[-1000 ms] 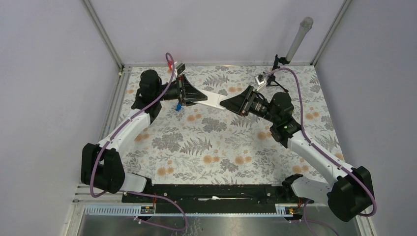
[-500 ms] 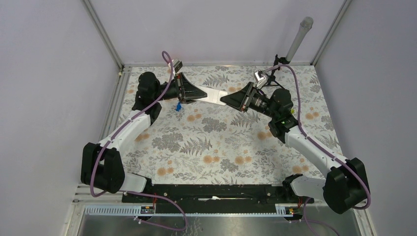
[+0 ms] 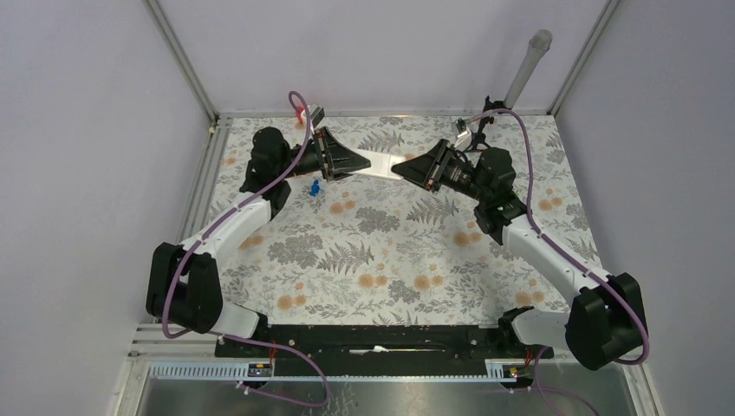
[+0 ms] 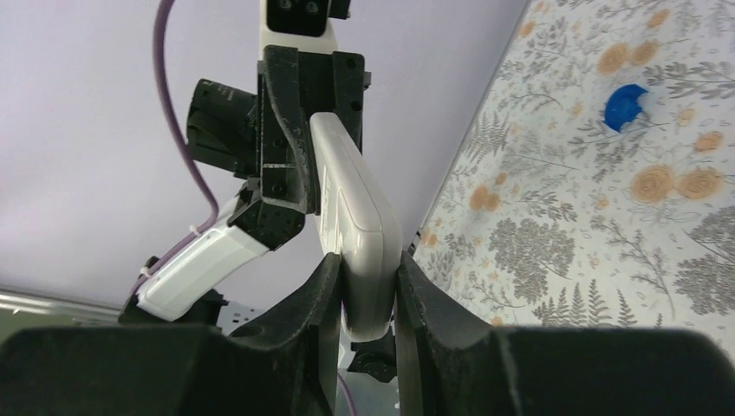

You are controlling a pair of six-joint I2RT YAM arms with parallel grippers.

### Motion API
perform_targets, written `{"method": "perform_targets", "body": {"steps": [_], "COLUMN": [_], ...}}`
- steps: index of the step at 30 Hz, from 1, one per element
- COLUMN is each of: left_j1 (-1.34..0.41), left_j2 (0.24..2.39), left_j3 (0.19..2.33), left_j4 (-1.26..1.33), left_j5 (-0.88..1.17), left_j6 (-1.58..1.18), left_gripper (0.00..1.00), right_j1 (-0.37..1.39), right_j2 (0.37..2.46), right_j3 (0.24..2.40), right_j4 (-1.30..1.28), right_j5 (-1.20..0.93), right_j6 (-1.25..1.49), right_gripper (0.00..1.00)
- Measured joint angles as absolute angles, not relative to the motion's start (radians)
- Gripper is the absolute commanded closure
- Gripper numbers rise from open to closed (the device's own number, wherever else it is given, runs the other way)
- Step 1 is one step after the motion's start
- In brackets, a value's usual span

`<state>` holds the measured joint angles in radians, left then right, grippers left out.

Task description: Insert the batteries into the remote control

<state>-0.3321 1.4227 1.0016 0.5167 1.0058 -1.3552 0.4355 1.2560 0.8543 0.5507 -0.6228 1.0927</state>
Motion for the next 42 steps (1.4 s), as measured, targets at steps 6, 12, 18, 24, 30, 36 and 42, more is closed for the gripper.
{"method": "perform_targets", "body": {"steps": [6,12,18,24,30,36,42], "left_j1": [-0.339,-0.370,-0.371,-0.364,-0.364,-0.364,-0.364], "left_j2": [1.433,1.433,1.433,1.419,1.373,1.350,1.350], "left_j3": [1.042,1.113,1.116,1.120,1.120,1.120,1.125], "left_j4": [0.401,0.186,0.069,0.041,0.034,0.032,0.016], "left_j5": [1.008,1.051,1.151,1.222,1.285,1.318,1.316], "left_j6": [-1.253,-1.104,-1.016,-0.926,-0.848,-0.799,-0.783], "left_gripper": [1.00,1.00,1.00,1.00,1.00,1.00,0.98], "right_j1": [0.434,0.448,0.445,0.443,0.443,0.443,0.449], "right_j2": [1.239,1.212,1.135,1.117,1.215,1.308,1.312], "right_j3": [0.876,0.880,0.882,0.969,1.078,1.113,1.132], "right_j4": [0.424,0.356,0.313,0.202,0.082,0.046,0.021], "right_j5": [-0.603,-0.632,-0.693,-0.838,-0.999,-1.123,-1.203], "right_j6": [1.024,0.928,0.817,0.620,0.465,0.433,0.403], "right_gripper": [0.62,0.27,0.09,0.13,0.26,0.35,0.49]}}
